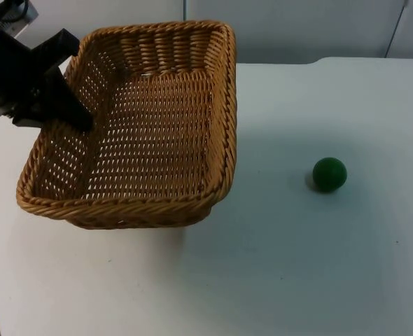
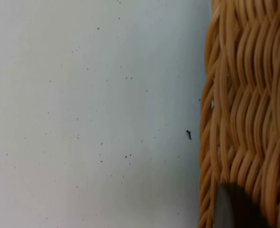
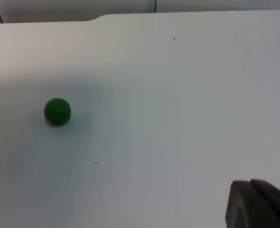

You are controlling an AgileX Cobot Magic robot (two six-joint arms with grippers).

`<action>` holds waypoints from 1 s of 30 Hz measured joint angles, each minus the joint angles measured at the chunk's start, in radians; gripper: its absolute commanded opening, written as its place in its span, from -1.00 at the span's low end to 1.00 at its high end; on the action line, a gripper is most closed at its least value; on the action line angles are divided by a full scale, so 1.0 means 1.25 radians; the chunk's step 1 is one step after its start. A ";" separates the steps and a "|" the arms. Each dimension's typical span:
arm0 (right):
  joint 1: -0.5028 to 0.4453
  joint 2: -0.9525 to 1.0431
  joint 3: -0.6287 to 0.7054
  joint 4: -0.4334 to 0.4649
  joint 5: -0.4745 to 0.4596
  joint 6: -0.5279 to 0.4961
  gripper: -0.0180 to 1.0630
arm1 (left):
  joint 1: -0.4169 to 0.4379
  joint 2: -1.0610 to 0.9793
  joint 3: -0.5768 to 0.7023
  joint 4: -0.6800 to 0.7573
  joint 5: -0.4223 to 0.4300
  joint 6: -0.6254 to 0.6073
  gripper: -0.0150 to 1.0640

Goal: Pick up the basket with the left hand and place the ball into the basket with the right hand.

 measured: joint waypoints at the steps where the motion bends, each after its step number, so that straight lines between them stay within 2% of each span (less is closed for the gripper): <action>1: 0.000 0.000 0.000 0.000 0.000 0.000 -0.97 | 0.000 0.000 0.000 0.000 0.000 0.000 -0.97; 23: 0.000 0.000 0.000 -0.010 0.000 -0.012 -0.96 | 0.000 0.000 0.000 0.000 0.000 0.000 -0.97; 26: 0.000 0.001 0.000 -0.017 0.000 -0.036 -0.79 | 0.000 0.000 0.000 0.000 0.000 0.000 -0.97; 27: 0.000 0.009 0.000 -0.023 0.000 -0.051 -0.79 | 0.000 0.000 0.000 0.000 0.000 0.000 -0.97; 28: 0.000 0.022 0.000 -0.027 0.000 -0.060 -0.65 | 0.000 0.000 0.000 0.000 0.000 0.000 -0.97; 29: 0.000 0.047 -0.002 -0.037 0.000 -0.067 -0.37 | 0.000 0.000 0.000 0.000 0.000 0.000 -0.97; 30: 0.001 0.081 -0.002 -0.045 0.000 -0.072 -0.17 | 0.000 0.000 0.000 0.000 0.001 0.000 -0.97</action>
